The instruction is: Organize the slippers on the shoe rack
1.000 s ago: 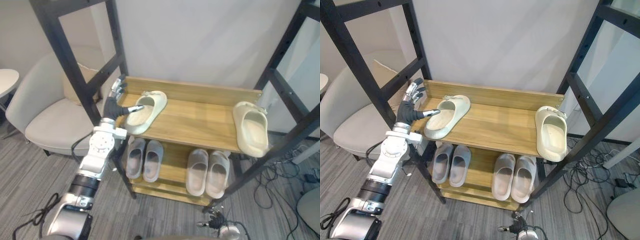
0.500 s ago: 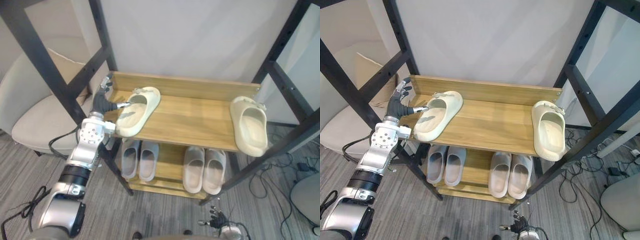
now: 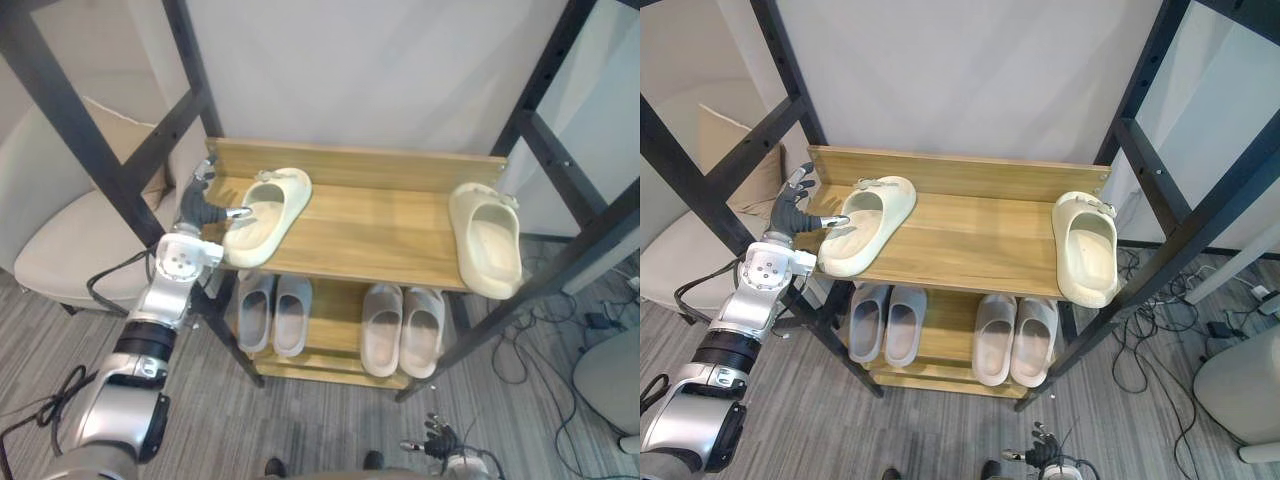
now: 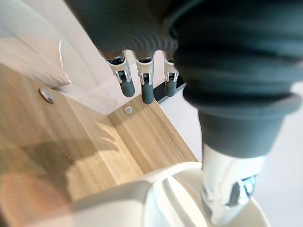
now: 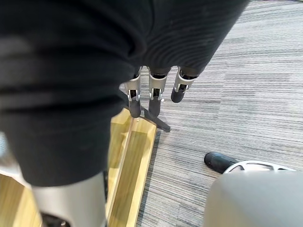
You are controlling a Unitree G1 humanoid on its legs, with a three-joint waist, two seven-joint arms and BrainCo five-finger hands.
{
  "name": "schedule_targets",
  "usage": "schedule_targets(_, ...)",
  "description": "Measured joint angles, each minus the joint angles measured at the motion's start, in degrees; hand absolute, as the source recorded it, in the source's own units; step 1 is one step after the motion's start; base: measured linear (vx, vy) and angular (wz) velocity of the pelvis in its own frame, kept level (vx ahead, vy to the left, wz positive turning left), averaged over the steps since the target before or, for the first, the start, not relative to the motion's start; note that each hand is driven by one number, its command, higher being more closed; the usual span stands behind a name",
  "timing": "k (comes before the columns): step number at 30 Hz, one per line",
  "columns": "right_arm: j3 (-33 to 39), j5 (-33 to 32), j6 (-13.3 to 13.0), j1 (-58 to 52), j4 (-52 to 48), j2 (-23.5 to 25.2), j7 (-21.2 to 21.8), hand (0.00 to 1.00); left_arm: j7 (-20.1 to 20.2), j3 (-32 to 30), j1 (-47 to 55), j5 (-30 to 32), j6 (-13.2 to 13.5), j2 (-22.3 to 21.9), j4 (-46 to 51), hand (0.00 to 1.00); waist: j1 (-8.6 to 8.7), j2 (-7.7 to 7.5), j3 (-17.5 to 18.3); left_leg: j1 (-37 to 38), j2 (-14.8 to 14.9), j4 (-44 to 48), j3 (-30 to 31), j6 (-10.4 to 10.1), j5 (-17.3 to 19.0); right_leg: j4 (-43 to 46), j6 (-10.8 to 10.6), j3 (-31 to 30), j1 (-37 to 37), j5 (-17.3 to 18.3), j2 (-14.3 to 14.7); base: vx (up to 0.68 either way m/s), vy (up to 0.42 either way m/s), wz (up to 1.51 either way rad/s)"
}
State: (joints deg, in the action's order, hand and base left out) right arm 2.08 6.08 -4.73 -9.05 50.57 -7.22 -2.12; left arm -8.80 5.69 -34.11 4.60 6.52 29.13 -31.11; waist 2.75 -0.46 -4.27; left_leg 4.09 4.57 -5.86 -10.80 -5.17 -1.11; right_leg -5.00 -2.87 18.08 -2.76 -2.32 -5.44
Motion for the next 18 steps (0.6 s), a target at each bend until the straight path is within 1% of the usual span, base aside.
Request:
schedule_targets(3,0.0,0.0,0.0,0.0,-0.1,0.0,0.0,0.00,-0.1,0.3,-1.1,0.5,-0.7,0.4,-1.6,0.00,-0.08,0.05,0.0,-0.3,0.1,0.0,-0.6,-0.2,0.0,0.4,0.1,-0.6,0.9,0.2,0.1,-0.05,0.000,-0.10)
schedule_targets(6,0.1,0.0,0.0,-0.3,-0.2,0.2,0.0,0.00,0.0,0.5,-1.5,1.2,-0.8,1.4,-2.6,0.00,0.12,0.07,-0.1,-1.1,0.1,0.0,-1.5,-0.3,-0.1,0.8,0.2,-1.8,2.5,0.2,0.0,-0.07,0.013,-0.16)
schedule_targets(15,1.8,0.0,0.0,-3.1,-0.2,0.5,-0.1,0.00,-0.1,1.5,-2.9,2.1,-2.2,1.5,-4.0,0.00,0.08,0.12,-0.1,-2.0,-0.2,0.0,-2.6,-0.4,-0.3,0.8,0.1,-3.9,4.0,-0.1,0.0,-0.03,0.004,-0.04)
schedule_targets(18,1.8,0.0,0.0,-3.3,-0.2,0.5,-0.1,0.00,-1.1,1.7,-2.9,2.1,-2.4,1.5,-4.0,0.00,0.02,0.11,-0.1,-2.3,-0.2,0.0,-2.7,-0.4,-0.3,0.9,0.2,-4.2,4.4,-0.4,0.0,-0.01,-0.002,-0.03)
